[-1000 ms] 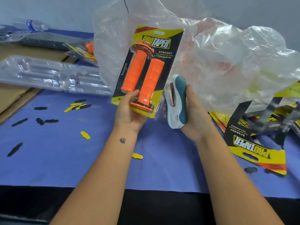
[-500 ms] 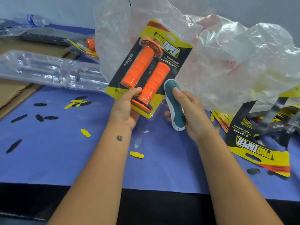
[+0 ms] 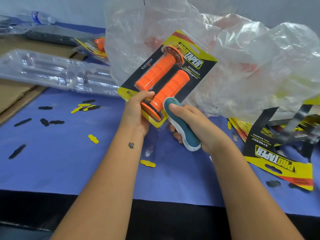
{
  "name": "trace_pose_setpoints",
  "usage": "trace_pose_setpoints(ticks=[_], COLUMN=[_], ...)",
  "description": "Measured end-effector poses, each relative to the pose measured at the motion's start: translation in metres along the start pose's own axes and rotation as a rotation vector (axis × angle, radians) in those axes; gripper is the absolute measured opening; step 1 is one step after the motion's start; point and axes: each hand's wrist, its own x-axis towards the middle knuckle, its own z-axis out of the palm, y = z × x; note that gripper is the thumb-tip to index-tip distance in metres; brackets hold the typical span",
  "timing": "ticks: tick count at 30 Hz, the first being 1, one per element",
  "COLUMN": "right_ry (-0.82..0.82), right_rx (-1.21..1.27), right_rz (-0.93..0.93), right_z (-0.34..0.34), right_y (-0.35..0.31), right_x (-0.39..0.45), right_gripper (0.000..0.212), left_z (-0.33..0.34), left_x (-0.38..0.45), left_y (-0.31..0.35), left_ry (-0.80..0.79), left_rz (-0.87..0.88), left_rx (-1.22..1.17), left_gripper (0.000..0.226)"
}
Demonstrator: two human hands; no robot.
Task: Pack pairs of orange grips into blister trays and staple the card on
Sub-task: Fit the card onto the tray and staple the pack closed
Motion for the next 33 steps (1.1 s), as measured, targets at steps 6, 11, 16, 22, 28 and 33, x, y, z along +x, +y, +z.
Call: trace_pose_setpoints(ticks=[6,11,16,22,28,33], right_ry=[-0.005,-0.035,-0.020,-0.007,0.034,0.078], right_rx=[-0.030,-0.068,-0.086,-0.090,-0.020,0.029], right_rz=[0.034,0.033,0.020,-0.020,-0.041,-0.008], right_z=[0.001,-0.001,0.000,0.003,0.006,0.005], right_y=[-0.003,-0.005,-0.004,-0.002,-0.001,0.000], right_x=[0.000,-0.003,-0.004,-0.003,-0.001,0.002], right_gripper=[0.061,0.057,0.053,0.042,0.043,0.049], left_z=[-0.001,-0.001,-0.003,-0.008,-0.011,-0.009], left_x=[0.000,0.000,0.001,0.003,0.004,0.003], left_y=[-0.001,-0.001,0.001,0.003,0.007,0.005], left_ry=[0.018,0.001,-0.015,-0.026,-0.157,-0.203], left_rz=[0.014,0.006,-0.012,-0.038,0.002,0.011], left_rx=[0.023,0.016,-0.006,-0.028,-0.253,-0.319], left_gripper=[0.004,0.004,0.010,0.018,0.035,0.032])
